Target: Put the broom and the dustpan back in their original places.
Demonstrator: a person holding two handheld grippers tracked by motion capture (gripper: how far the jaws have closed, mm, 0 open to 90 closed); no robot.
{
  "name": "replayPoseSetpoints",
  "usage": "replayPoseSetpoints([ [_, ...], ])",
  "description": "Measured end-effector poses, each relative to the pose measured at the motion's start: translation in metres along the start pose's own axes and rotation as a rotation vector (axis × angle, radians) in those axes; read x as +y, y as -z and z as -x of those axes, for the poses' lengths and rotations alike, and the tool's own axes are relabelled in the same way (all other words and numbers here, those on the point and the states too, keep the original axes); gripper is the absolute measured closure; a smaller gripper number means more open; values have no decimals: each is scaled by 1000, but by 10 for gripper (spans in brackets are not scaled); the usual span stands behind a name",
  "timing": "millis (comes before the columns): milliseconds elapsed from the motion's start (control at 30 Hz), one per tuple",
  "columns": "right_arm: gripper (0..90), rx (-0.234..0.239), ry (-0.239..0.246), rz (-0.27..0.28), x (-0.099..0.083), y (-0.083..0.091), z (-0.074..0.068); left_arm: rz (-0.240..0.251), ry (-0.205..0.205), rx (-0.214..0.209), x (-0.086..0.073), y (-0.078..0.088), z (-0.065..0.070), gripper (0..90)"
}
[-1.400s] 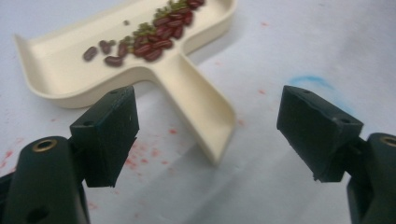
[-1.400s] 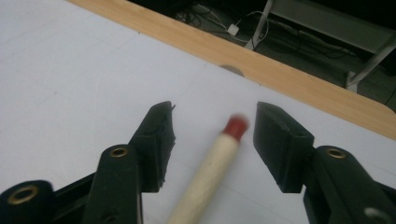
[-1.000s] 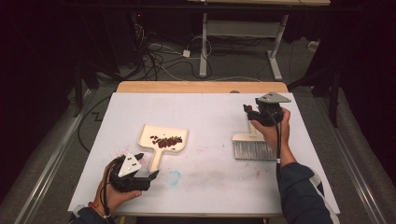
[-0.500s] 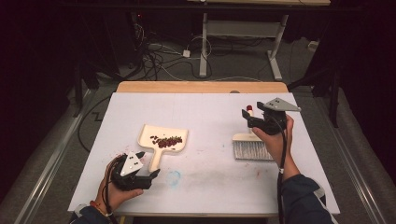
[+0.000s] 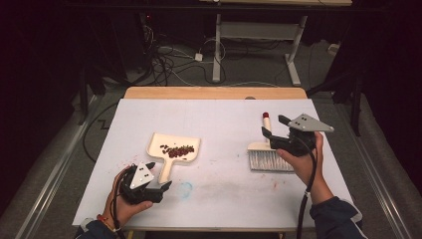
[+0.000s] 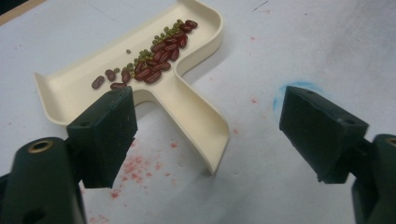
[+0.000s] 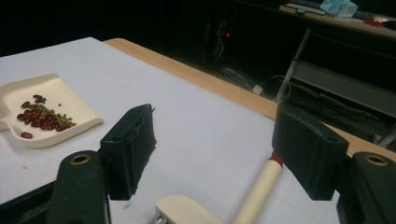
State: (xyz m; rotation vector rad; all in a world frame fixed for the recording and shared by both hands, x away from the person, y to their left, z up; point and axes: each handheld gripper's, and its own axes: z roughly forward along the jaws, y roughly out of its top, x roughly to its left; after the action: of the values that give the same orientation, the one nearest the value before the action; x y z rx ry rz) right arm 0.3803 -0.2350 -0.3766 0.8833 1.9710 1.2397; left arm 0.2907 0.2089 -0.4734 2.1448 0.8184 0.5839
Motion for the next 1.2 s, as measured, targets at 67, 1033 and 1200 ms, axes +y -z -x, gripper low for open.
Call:
replayPoseSetpoints([
  [67, 287, 15, 5, 11, -1, 5, -1, 2, 0, 1, 0, 1, 0, 180],
  [1033, 206, -5, 86, -12, -44, 51, -21, 12, -46, 43, 2, 9, 0, 179],
  [1200, 209, -5, 101, -7, -60, 56, -21, 19, -60, 44, 3, 10, 1, 179],
])
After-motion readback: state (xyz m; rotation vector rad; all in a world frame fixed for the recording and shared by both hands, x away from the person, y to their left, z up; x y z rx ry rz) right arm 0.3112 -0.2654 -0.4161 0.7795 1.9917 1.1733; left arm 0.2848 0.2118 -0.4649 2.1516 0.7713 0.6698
